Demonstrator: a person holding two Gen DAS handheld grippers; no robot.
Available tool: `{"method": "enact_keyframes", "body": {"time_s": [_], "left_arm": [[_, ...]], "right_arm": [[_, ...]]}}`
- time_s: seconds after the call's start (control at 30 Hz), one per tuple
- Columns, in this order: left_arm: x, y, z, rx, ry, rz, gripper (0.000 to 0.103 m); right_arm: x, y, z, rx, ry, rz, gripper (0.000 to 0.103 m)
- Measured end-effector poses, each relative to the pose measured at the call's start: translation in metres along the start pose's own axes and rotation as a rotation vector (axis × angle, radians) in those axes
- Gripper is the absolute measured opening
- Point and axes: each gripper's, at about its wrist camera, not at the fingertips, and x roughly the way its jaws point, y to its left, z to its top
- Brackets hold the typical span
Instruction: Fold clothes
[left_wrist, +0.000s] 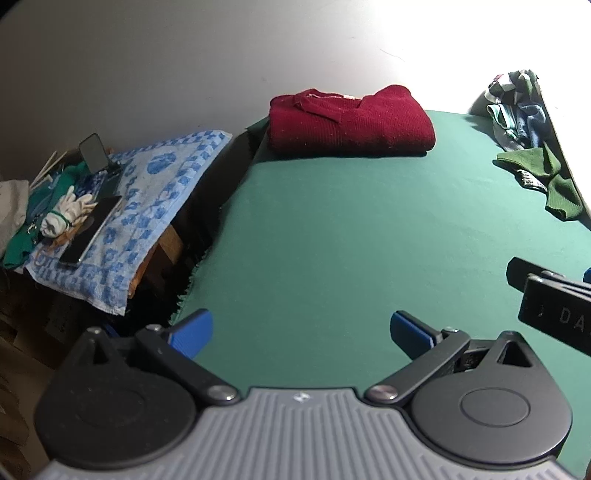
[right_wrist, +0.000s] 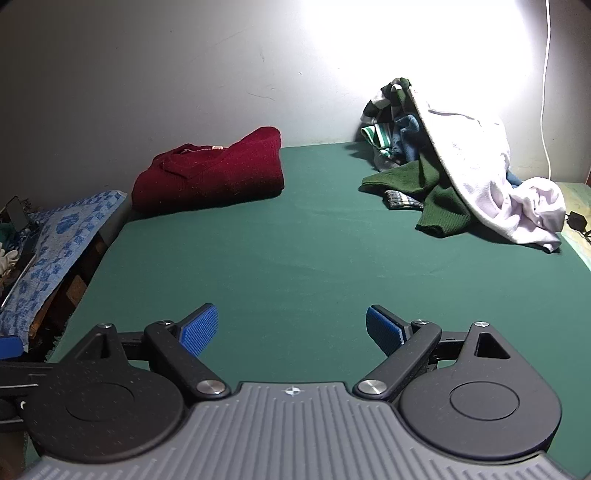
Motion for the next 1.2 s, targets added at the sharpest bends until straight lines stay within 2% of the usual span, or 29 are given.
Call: {"method": "enact_keyframes", "body": {"time_s": [0.2,0.67,1.2], "left_arm": [[0.007,-0.001,0.005,-0.005,0.003,-0.005,0.103],[0.019,0.015,0.011,-0.036,0.032,0.025,0.103],[0.029,0.011,0.015,-0.013,0.049,-0.005,0.103]], "right_arm": [[0.006,-0.004,0.002,0.004,0.013,0.001,0.09],[0.01,-0.003,0.009,-0.023,-0.028,-0.014,0.09],[0.015,-0.003,0.009,-0.027,-0.02,-0.032,0.09]]}}
